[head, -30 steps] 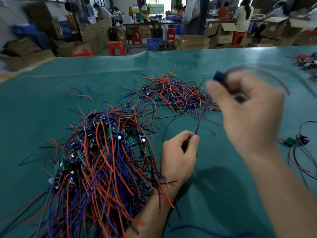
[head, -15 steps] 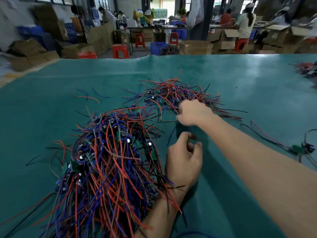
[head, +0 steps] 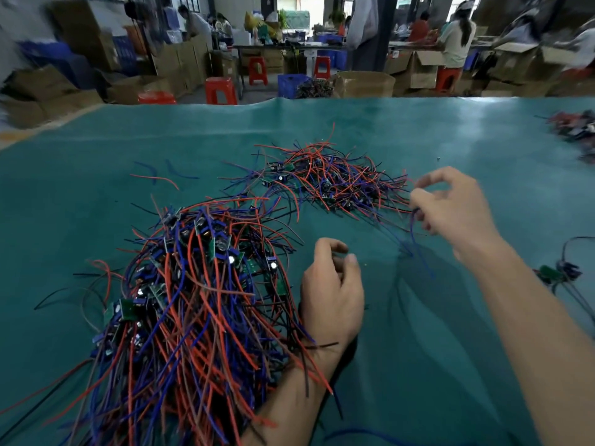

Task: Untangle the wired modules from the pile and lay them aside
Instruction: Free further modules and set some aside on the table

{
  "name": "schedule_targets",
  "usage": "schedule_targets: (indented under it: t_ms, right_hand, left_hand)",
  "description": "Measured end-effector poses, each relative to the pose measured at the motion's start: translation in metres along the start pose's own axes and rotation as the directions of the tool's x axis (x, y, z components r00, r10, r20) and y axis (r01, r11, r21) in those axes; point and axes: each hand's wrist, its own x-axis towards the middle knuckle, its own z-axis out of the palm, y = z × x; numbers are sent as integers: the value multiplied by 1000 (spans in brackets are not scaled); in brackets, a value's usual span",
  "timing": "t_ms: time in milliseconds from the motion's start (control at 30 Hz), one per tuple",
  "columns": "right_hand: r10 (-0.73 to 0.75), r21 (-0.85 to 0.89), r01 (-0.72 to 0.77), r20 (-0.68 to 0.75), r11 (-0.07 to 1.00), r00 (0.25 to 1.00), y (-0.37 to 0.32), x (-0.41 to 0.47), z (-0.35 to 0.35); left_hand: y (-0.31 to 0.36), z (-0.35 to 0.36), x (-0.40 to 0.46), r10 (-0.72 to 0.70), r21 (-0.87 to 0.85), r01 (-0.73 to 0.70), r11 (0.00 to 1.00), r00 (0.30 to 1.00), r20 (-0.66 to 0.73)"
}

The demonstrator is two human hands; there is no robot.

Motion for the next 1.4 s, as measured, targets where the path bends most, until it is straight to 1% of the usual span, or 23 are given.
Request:
schedule_targets:
  t_ms: [33,100,200,267,367,433,500,567,633,700,767,800,833,867,933,967,1000,1100,1167,1233,1300,1367,1400]
  right_hand:
    - [-8,49,7,13,999,1000,-1,-11,-4]
    - [-61,93,52,98,994,993,-1,-39,1]
    - [-159,100,135,298,986,941,4,-73,18]
    - [-168,81,148,389,986,906,9,-79,23]
    - [-102,137,34,527,990,844,15,-75,16]
    - [-58,127,-21,589,992,806,17,-72,11]
    - [-25,134,-65,581,989,814,17,-69,9]
    - [33,217,-173,531,961,847,16,-65,9]
    - [105,299,-284,498,911,861,17,-62,10]
    - [135,327,-339,514,882,847,21,-63,13]
    - [112,370,-342,520,864,847,23,-65,16]
    - [80,396,-309,499,865,863,24,-65,17]
    - [40,401,-246,456,882,889,25,-64,16]
    - [-10,362,-146,395,921,919,27,-61,15]
    - [-97,190,45,275,981,957,32,-57,15]
    - [-121,126,95,224,987,967,35,-53,14]
    - [-133,100,117,175,988,976,38,-50,12]
    - [-123,31,123,9,992,992,46,-38,-1]
    - [-77,54,83,-105,995,992,49,-31,-10]
    - [-9,116,38,-234,993,972,52,-24,-18]
    - [56,138,-1,-396,990,917,57,-19,-26]
    - [57,37,-44,-548,998,834,61,-19,-34]
    - [28,-38,-61,-577,997,816,61,-21,-35]
  left_hand:
    - [2,0,-1,4,10,-4,1000,1000,1]
    - [4,-1,-3,10,7,-10,1000,999,36]
    - [5,-1,-5,16,-28,-13,1000,994,105]
    - [5,-2,-4,25,-18,-23,1000,994,108]
    - [4,-2,-3,8,-19,-6,1000,994,113]
    - [3,-1,-3,6,1,-6,1000,992,125]
    - [0,0,-2,10,2,-10,1000,992,122]
    - [-1,0,-2,21,21,-24,999,993,119]
    - [-1,0,-2,35,47,-41,998,991,131]
    - [-1,0,-3,51,62,-61,996,987,151]
    - [-1,-1,-3,56,63,-67,996,986,159]
    - [-1,-1,-3,56,62,-66,996,986,156]
    - [-1,-1,-2,53,67,-64,996,987,153]
    - [-2,0,-2,46,78,-59,995,987,156]
    - [-1,0,-1,32,106,-51,993,984,175]
    - [0,0,-2,33,117,-56,992,982,187]
    - [0,0,-2,40,129,-66,989,980,196]
    - [0,-1,-3,60,144,-91,985,977,205]
    - [0,-1,-4,69,139,-100,985,975,213]
    - [-1,-1,-5,85,135,-116,984,973,216]
    - [-2,-1,-4,107,126,-133,983,975,195]
    - [-3,-1,-3,111,94,-125,988,984,142]
    - [-4,-1,-2,103,73,-111,991,988,113]
